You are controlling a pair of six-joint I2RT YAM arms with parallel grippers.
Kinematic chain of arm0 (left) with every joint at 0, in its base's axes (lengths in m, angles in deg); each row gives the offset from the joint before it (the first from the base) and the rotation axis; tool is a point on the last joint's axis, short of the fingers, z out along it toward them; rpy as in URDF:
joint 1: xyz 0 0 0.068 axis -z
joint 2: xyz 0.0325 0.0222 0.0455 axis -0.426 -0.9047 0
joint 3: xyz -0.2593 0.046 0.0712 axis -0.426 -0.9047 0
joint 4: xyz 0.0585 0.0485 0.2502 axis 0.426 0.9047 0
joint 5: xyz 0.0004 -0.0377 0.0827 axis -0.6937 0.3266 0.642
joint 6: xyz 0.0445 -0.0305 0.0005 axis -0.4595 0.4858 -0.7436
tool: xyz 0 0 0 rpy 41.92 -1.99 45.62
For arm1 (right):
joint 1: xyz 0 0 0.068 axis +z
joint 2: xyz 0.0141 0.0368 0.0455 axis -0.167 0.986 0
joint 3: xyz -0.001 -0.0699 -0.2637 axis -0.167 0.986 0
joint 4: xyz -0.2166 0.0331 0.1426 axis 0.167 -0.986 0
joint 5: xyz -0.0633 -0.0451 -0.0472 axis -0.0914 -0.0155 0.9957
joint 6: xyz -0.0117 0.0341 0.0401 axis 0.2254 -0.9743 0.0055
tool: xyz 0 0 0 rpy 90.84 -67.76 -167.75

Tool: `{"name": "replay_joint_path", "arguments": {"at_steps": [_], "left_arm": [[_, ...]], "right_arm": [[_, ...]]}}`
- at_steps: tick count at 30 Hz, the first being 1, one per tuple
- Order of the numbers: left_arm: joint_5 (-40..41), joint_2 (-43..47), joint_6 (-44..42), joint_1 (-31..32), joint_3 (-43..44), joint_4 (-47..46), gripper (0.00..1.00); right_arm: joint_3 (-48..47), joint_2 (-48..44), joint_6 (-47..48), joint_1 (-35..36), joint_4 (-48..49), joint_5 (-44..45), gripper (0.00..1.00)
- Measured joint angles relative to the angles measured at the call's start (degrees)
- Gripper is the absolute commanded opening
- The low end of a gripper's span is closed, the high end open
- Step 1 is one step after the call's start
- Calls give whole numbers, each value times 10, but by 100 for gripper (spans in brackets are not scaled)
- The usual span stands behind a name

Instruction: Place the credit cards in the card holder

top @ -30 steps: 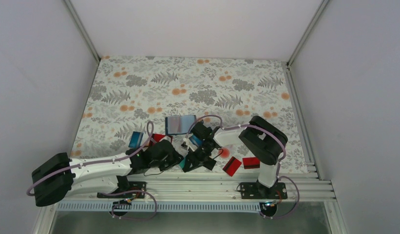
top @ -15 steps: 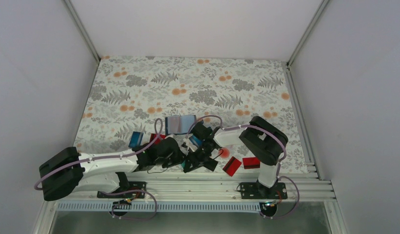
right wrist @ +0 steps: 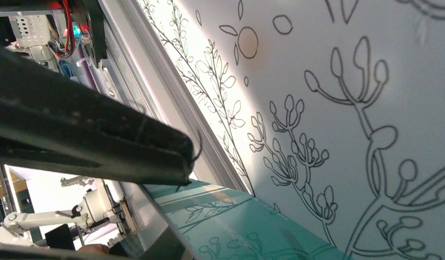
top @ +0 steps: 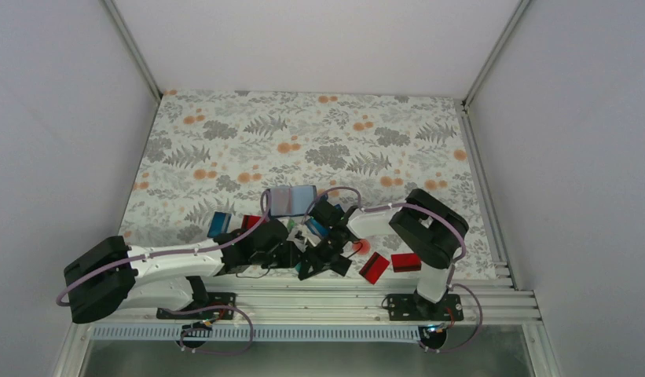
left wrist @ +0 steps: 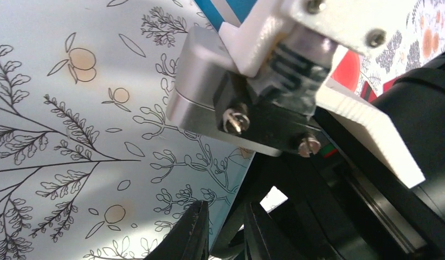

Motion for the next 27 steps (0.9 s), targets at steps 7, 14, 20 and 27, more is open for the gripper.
{"name": "replay_joint_path", "arguments": {"at_steps": [7,14,20,27], "left_arm": [[-23,-4,-42,-2,-5,-17,17],[-52,-30,-70,0,-5,-36,3],[-51,-31,-86,0,1,-30,2],[-24,12,-87,-5,41,52,2]], "right_arm": [[8,-6,5,2,-3,1,23],[14,-6,5,8,-4,8,22],[13,-9,5,8,-6,13,21],[-5,-43,7,-3,-50,76,22]]}}
